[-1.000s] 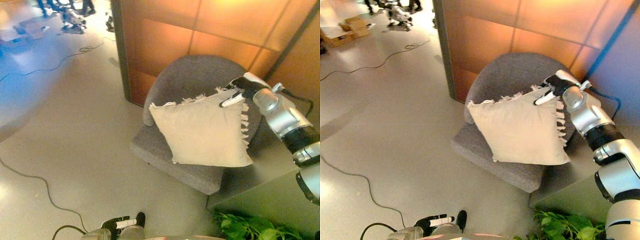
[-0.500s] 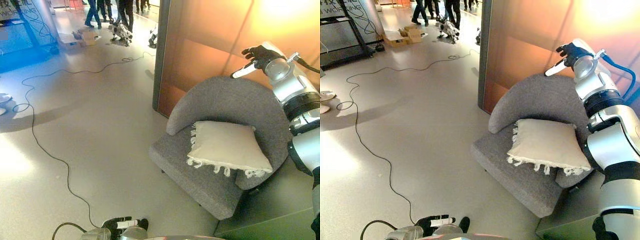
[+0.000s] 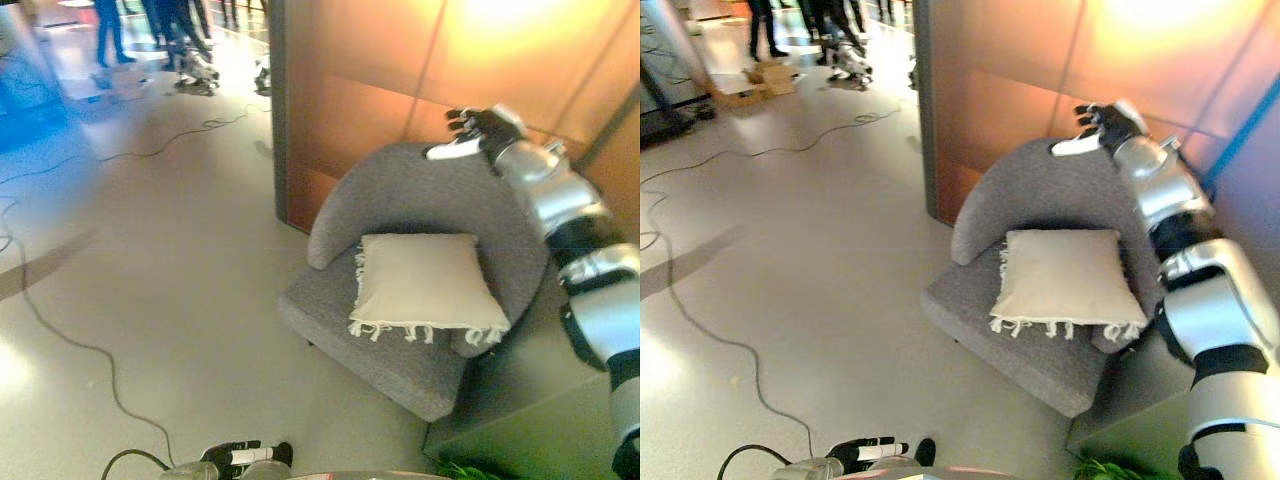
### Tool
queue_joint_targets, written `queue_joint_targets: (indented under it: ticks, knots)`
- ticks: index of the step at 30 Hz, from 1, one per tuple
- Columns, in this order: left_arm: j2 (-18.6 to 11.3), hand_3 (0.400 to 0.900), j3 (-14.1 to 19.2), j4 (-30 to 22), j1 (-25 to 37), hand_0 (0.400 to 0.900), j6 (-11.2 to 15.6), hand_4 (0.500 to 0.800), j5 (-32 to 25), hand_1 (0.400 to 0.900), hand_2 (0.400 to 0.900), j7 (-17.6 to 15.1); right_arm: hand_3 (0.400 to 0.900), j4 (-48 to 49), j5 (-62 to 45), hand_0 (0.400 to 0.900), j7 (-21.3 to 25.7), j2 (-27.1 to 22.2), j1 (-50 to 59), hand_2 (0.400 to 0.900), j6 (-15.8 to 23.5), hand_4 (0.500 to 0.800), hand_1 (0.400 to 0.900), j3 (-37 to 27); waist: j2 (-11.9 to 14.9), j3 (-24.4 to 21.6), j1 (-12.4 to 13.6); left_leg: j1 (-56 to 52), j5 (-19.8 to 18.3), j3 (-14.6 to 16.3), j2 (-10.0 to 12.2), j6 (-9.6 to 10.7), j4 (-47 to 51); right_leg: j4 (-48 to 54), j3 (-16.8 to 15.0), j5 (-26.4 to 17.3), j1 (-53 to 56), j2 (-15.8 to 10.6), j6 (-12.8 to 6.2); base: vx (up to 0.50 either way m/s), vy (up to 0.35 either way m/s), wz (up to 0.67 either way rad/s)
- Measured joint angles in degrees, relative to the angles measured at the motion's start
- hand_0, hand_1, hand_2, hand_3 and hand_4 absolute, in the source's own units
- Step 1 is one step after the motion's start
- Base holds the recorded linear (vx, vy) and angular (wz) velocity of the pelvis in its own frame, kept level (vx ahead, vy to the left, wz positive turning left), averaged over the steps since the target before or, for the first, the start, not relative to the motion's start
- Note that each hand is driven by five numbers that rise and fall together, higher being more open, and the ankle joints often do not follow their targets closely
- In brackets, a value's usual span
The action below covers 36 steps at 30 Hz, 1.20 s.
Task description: Pick up the pillow and put it on the sofa.
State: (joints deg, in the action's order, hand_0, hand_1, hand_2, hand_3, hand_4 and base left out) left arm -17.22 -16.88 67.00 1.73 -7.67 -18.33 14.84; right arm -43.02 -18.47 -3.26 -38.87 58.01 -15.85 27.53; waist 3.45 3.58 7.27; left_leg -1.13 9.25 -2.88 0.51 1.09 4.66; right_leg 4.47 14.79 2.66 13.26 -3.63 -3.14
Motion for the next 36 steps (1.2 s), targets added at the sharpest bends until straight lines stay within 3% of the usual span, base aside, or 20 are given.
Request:
queue_joint_targets:
  ticks: [7,14,17,25,32,36]
  knots:
    - [0.51,0.9,0.18,0.04,-0.97,0.9,-0.14,0.8,-0.01,0.9,0.9,-1.32,0.9,11.26,-0.1,0.9,1.0,9.04,-24.48,0.9,-0.35,0.8,0.9,-3.44,-0.54,0.07,-4.13,-0.43,-0.7,3.39,0.89,0.0,0.02,-0.67,-3.59,-0.14,-1.7,0.0,0.17,-0.06,0.008,-0.31]
    - [1.7,0.9,0.96,0.05,-1.91,0.9,0.26,0.8,-0.05,0.9,0.9,-2.95,0.9,10.73,0.02,0.9,1.56,14.71,-41.78,0.9,-0.01,0.8,0.9,-3.23,-1.41,0.64,-7.3,-1.58,-1.56,5.99,1.37,0.21,0.56,-0.12,-6.17,-0.35,-1.6,0.05,0.28,-0.06,0.022,-0.19]
    - [1.85,0.9,1.05,0.28,-2.49,0.9,0.67,0.8,-0.06,0.9,0.9,-3.13,0.9,5.43,0.17,0.9,2.16,17.85,-45.16,0.9,1.4,0.8,0.9,-4.07,-1.61,0.74,-8.78,-2.11,-1.91,6.91,1.58,0.33,0.57,-0.01,-6.82,-0.39,-1.47,-0.01,0.32,-0.04,0.033,-0.15]
    - [2.45,0.9,1.24,1.11,-2.99,0.9,2.63,0.8,-0.06,0.9,0.9,-3.06,0.9,-11.19,-0.53,0.9,3.83,24.17,-54.83,0.9,3.33,0.8,0.9,-6.78,-2.14,0.69,-8.87,-3.13,-2.66,8.41,1.77,0.33,0.57,-0.12,-8.59,-0.41,-1.38,-0.07,0.35,-0.03,0.016,-0.12]
    - [2.81,0.9,1.24,2.85,-2.81,0.9,3.41,0.8,-0.04,0.9,0.9,-2.37,0.9,-25.11,0.87,0.9,3.35,24.5,-56.78,0.9,2.63,0.8,0.9,-11.19,-2.84,0.12,-8.74,-3.79,-3.05,9.34,2.03,0.47,0.58,-0.73,-9.58,-0.21,-1.48,-0.08,0.08,-0.01,-0.004,-0.03]
    - [3.03,0.9,1.39,4.19,-2.77,0.9,3.93,0.8,0.06,0.9,0.9,-2.06,0.9,-28.61,1.42,0.9,0.49,24.59,-57.94,0.9,0.32,0.8,0.9,-13.79,-2.92,-0.73,-8.68,-3.88,-3.13,9.33,2.15,0.44,0.58,-0.83,-9.61,-0.2,-1.48,-0.02,0.11,0.03,0.003,-0.05]
